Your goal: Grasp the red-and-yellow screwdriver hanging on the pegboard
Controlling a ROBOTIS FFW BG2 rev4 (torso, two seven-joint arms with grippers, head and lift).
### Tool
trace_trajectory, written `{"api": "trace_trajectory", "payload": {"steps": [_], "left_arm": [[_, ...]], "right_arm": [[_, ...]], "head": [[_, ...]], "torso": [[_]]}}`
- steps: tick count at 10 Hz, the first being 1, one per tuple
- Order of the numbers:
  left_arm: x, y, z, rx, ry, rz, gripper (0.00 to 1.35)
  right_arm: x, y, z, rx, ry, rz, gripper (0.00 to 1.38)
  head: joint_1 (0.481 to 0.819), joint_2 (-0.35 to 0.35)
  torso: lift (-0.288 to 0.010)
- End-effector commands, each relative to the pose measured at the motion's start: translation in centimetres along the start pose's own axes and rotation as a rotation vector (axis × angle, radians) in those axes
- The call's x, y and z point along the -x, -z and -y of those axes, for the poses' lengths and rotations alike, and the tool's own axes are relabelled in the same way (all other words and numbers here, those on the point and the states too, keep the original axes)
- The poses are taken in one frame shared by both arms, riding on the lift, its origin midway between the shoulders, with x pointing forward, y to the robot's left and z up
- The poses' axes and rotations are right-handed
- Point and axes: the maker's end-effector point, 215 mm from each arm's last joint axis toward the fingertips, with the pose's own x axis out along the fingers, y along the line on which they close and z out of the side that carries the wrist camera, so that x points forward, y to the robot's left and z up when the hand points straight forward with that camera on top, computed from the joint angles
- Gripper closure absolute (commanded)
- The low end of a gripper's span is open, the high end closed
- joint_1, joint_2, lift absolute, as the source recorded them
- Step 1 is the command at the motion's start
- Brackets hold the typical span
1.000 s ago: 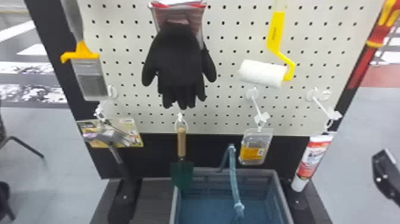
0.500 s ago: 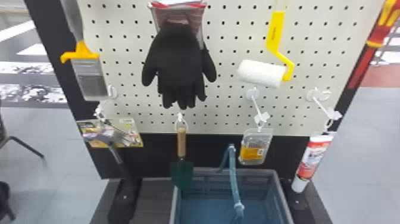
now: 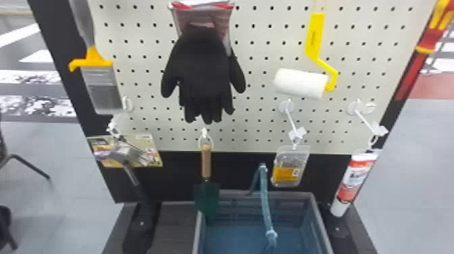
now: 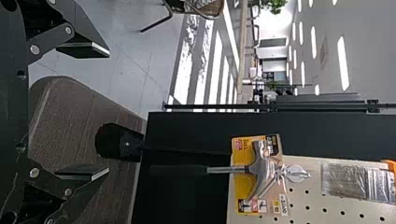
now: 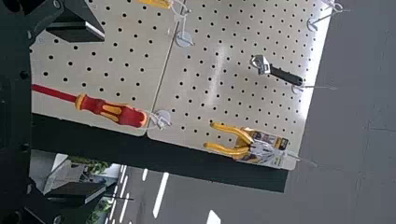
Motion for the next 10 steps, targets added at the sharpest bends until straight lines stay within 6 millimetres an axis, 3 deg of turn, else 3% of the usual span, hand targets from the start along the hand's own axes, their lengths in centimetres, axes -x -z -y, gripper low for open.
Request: {"api": "trace_trajectory", "payload": {"steps": [1,3,8,10], "left_arm": [[0.0,-0.1,0.1,0.002,0.001,0.001,0.40],[-0.1,-0.2,0.1,-0.001,0.004,0.004,0.40],[-0.3,-0.4,0.3,0.001,0.008,0.011,0.40],[-0.5,-0.5,0.7,0.003,0.017,0.013,0.40]], "right_arm": [[-0.3,-0.7,0.7,0.032,0.005,-0.002,0.16],[-0.7,0.2,2.0,0.072,0.030,-0.037,0.16],[-2.6,6.9,6.1,0.028,0.045,-0.113,0.16],[-4.2,9.1,5.8,-0.079,-0.013,-0.093,0.16]], "head": [[0.549,0.000],[0.549,0.000],[0.549,0.000],[0.549,0.000]], "torso": [[-0.100],[-0.100],[-0.100],[-0.100]]}}
